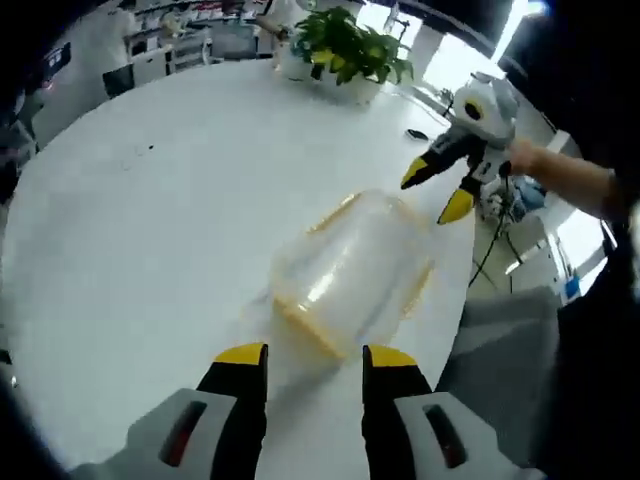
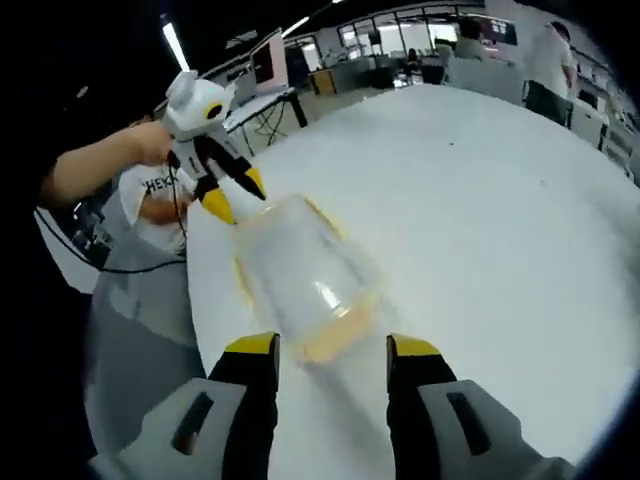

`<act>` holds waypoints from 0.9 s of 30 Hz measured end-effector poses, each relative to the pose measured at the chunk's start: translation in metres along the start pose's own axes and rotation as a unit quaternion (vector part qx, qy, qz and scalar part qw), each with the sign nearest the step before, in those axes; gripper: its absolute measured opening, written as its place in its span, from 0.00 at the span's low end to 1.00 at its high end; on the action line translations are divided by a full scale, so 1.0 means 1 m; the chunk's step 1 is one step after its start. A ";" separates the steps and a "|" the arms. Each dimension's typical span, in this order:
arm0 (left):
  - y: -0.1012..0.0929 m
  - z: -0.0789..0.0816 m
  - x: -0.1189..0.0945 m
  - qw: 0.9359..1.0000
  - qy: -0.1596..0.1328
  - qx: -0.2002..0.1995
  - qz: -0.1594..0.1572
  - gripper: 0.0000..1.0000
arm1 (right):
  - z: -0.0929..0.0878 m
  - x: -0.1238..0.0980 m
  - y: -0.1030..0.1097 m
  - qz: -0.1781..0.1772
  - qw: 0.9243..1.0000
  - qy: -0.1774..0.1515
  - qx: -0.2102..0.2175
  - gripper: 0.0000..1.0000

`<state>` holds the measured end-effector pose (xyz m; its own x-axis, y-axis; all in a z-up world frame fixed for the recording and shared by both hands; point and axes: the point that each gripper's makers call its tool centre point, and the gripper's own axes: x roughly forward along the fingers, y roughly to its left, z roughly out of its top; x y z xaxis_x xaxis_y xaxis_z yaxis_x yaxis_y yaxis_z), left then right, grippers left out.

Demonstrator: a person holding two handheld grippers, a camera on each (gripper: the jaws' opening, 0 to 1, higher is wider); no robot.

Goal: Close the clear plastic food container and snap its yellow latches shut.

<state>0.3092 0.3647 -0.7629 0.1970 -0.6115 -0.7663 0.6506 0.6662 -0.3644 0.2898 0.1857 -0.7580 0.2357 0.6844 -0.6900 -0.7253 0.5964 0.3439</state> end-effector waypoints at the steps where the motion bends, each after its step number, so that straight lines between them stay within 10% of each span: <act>1: 0.003 0.000 0.000 1.000 -0.002 -0.010 0.007 0.31 | 0.000 0.000 0.000 -0.001 1.000 0.001 0.001 0.40; 8: 0.009 -0.006 0.002 0.997 -0.012 -0.072 0.027 0.32 | 0.001 0.003 -0.009 -0.031 0.999 -0.007 0.038 0.38; 27: 0.008 -0.009 0.015 0.995 -0.014 -0.080 0.052 0.31 | -0.014 0.021 -0.001 -0.031 0.998 0.021 0.060 0.30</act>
<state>0.3108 0.3653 -0.7819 0.2787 -0.5465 -0.7897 0.5019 0.7840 -0.3654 0.2860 0.1934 -0.7818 0.2488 0.6283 -0.7371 -0.6269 0.6846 0.3719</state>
